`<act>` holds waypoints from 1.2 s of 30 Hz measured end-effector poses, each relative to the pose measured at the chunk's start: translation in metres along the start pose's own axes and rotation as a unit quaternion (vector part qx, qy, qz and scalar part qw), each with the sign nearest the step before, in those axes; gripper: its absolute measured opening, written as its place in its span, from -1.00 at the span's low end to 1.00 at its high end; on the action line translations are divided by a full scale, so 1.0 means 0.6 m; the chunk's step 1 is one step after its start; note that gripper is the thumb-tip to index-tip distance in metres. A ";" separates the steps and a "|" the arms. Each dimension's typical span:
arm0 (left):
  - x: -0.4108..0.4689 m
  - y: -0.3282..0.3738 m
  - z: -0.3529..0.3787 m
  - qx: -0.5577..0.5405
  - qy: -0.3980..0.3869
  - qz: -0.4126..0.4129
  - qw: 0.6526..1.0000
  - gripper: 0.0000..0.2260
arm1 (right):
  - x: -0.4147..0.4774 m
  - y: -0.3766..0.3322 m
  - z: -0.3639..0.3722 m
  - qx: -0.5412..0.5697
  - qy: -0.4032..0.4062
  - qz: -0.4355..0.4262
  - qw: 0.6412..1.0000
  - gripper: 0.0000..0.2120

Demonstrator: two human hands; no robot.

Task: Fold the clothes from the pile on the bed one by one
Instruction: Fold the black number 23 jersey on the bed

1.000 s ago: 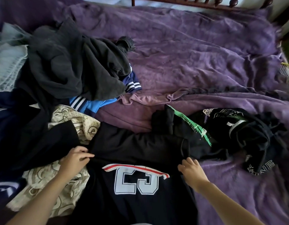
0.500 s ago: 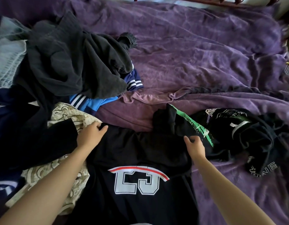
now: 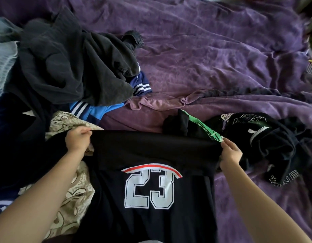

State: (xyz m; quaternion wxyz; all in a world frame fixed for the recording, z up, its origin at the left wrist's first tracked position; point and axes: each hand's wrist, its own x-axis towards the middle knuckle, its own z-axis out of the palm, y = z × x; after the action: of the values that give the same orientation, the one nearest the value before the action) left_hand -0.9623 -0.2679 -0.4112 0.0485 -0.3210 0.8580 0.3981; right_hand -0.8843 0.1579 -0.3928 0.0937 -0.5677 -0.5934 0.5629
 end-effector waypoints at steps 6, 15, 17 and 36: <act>-0.008 0.024 0.027 0.062 -0.070 0.016 0.995 -0.75 | -0.021 -0.011 0.030 -0.402 -0.070 -0.153 0.900 -0.64; -0.027 0.034 0.057 0.551 -0.208 0.278 0.759 -0.23 | -0.021 0.008 0.051 -0.738 -0.220 -0.337 0.541 -0.24; -0.021 0.041 0.053 0.581 -0.177 0.287 0.740 -0.27 | -0.013 0.012 0.042 -0.740 -0.181 -0.360 0.539 -0.30; -0.243 -0.141 -0.126 0.382 -0.182 0.509 0.749 -0.18 | -0.131 0.122 -0.219 -0.662 -0.257 -0.545 0.445 -0.44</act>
State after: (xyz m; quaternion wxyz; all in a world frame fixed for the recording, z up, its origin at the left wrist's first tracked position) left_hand -0.7844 -0.2880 -0.3657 0.1123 0.2875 0.9497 0.0535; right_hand -0.7177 0.1500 -0.3620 -0.1797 0.1537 -0.9705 -0.0468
